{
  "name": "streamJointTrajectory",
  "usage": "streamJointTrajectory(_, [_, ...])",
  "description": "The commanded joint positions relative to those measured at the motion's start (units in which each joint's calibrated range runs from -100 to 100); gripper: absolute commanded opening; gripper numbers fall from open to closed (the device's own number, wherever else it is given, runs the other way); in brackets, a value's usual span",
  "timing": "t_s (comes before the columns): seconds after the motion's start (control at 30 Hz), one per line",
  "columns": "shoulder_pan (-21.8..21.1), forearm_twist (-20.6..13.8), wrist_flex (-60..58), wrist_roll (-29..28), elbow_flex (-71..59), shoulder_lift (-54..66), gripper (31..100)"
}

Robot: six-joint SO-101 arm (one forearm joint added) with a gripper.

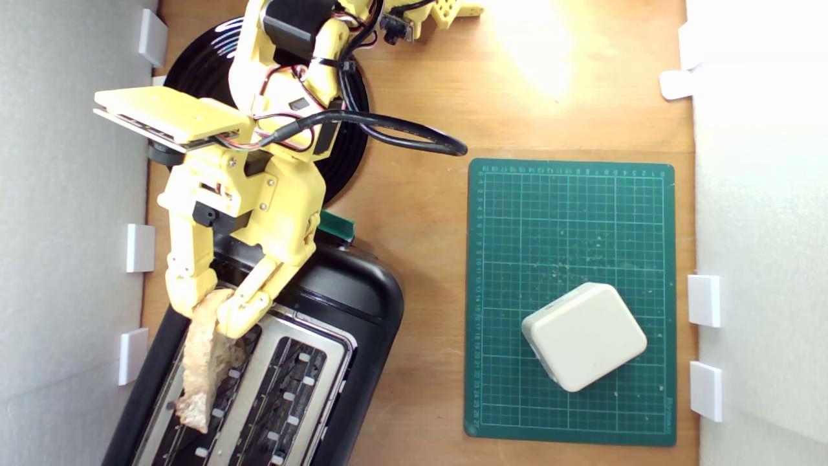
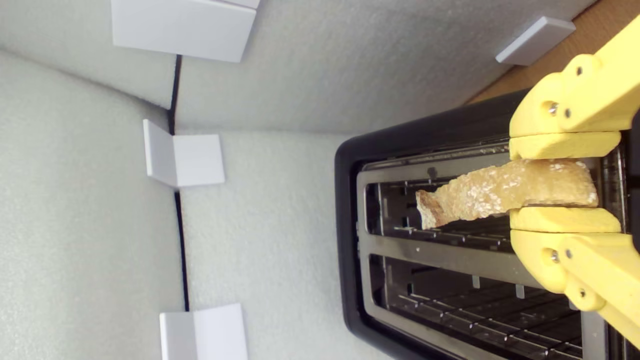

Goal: Pick bread and place in toaster

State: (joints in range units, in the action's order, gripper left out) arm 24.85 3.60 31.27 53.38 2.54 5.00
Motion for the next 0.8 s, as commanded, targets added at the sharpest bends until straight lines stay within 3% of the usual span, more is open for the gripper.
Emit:
streamJointTrajectory(0.0, [0.37,0.3,-0.47,-0.25,1.77,0.08,48.6])
streamJointTrajectory(0.1, [0.37,0.3,-0.47,0.06,1.77,0.33,49.0])
streamJointTrajectory(0.17, [0.37,0.3,-0.38,0.22,1.77,0.66,52.8])
streamJointTrajectory(0.37, [0.37,0.39,-0.21,1.06,1.59,1.66,71.6])
streamJointTrajectory(0.77, [0.05,1.03,-0.21,0.64,1.5,6.32,73.3])
